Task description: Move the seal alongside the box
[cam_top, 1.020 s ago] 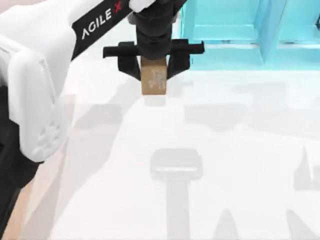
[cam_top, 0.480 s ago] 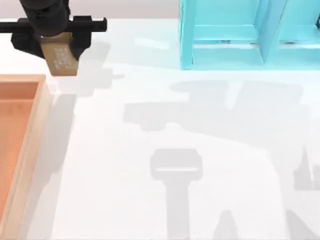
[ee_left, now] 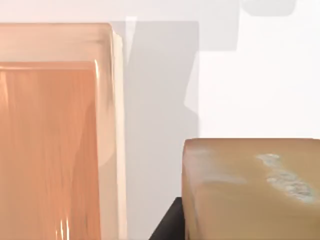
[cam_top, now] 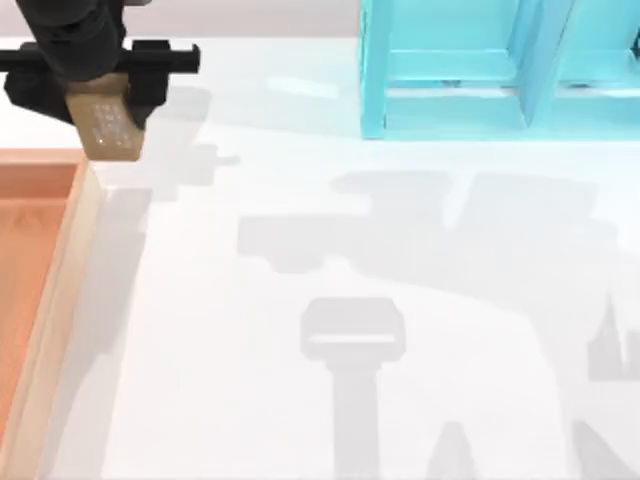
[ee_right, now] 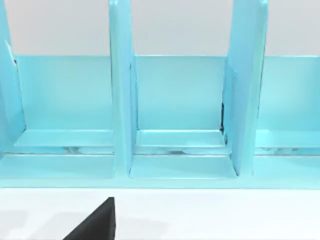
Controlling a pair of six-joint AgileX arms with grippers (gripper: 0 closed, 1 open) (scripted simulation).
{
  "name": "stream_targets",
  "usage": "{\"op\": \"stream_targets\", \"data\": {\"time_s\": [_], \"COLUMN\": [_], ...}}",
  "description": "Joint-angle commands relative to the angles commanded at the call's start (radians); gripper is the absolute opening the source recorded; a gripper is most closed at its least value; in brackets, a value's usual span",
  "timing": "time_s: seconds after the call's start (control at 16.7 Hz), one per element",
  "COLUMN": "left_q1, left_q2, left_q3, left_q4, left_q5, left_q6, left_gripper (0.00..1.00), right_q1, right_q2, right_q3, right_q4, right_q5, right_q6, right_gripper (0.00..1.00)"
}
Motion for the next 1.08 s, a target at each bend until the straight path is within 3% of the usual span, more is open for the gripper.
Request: {"op": "stream_targets", "data": {"time_s": [0.48, 0.78, 1.08], "left_q1": [0.012, 0.013, 0.013], "left_q2": [0.03, 0.036, 0.036], "left_q3": [-0.178, -0.197, -0.197], "left_q4": [0.217, 0.237, 0.237], "left_q5": [0.003, 0.004, 0.004], "left_q6": [0.006, 0.007, 0.007], "left_gripper": [0.0, 0.0, 0.38], "right_q1": [0.0, 0.0, 0.0], "right_q2": [0.0, 0.0, 0.0], "right_q3": [0.0, 0.0, 0.0], "right_q4": [0.0, 0.0, 0.0], "right_q5": [0.0, 0.0, 0.0], "right_q6": [0.0, 0.0, 0.0], "right_gripper": [1.0, 1.0, 1.0]}}
